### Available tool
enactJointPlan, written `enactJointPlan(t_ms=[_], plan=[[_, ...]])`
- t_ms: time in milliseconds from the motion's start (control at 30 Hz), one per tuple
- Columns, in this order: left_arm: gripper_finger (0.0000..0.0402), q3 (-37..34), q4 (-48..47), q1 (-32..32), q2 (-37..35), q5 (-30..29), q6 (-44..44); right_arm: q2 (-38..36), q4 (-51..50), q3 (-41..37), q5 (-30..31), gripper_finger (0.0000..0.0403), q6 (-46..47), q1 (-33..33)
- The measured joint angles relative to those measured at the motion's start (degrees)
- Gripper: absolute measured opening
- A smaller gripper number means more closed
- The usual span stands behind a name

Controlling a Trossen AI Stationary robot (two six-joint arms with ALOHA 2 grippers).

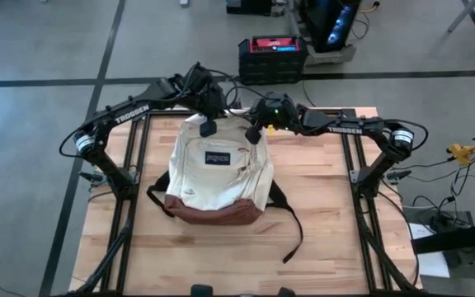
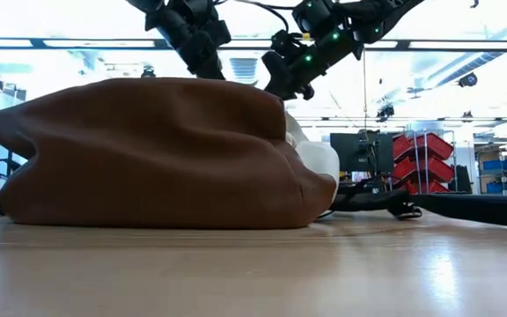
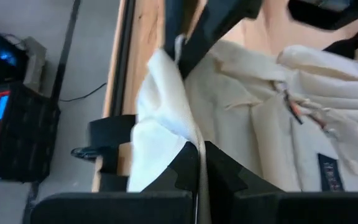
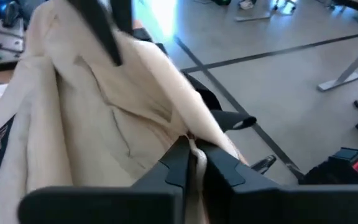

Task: Unpack backpack
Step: Close the white backpack

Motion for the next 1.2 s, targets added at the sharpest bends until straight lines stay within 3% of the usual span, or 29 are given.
enactJointPlan(t_ms=[333, 600, 800, 1200], plan=[[0.0000, -1.9, -0.5, 0.2, -0.2, -2.3, 0.0, -0.2, -9.3, 3.6, -11.0, 0.0007, -4.2, 0.0], [0.0000, -1.9, -0.5, -0.1, -0.2, -2.6, 0.0, -0.2, -9.8, 3.9, -13.5, 0.0008, -4.7, 0.0], [0.0000, -1.9, -0.3, -0.1, -0.1, -2.6, -0.2, -0.2, -9.7, 3.9, -20.4, 0.0022, -2.7, -0.9], [0.0000, -2.0, -0.3, -0.1, 0.0, -2.9, -0.2, -0.2, -9.6, 4.0, -22.0, 0.0026, 0.8, -1.5]])
